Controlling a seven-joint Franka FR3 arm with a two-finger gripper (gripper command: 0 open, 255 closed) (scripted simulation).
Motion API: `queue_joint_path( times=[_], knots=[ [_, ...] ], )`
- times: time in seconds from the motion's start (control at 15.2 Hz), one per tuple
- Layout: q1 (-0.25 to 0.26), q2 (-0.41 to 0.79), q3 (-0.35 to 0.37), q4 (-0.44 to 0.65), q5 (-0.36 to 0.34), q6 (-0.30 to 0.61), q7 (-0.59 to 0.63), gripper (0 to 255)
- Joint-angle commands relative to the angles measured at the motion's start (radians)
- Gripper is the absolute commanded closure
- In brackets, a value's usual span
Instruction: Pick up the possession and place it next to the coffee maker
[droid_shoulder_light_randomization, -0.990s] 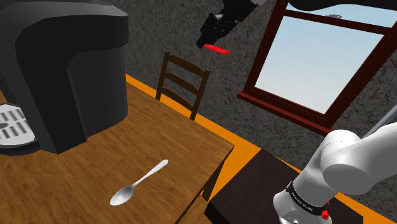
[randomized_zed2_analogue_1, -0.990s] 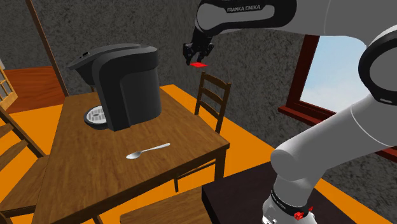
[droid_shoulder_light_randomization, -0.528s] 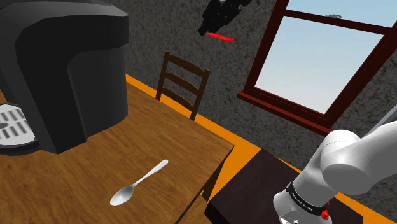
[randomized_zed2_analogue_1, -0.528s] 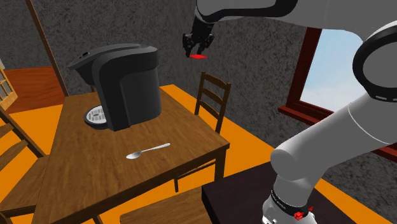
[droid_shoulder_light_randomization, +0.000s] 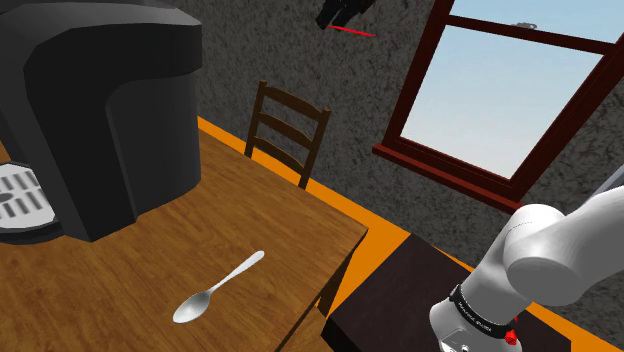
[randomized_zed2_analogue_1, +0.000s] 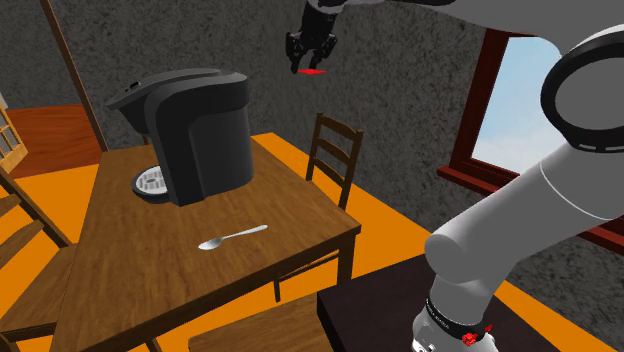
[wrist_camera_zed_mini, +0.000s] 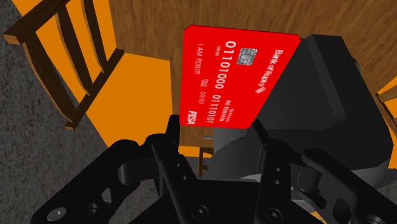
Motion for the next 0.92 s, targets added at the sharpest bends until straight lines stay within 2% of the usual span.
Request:
queue_joint_path(
  times=[0.0, 0.46, 0.86],
  knots=[
    [-0.002, 0.014, 0.000, 0.040, -0.002, -0.027, 0.000, 255],
    [-0.010, 0.067, 0.006, 0.186, -0.013, -0.121, 0.002, 255],
    [-0.001, 0.170, 0.155, 0.302, -0.087, -0.145, 0.164, 255]
  ],
)
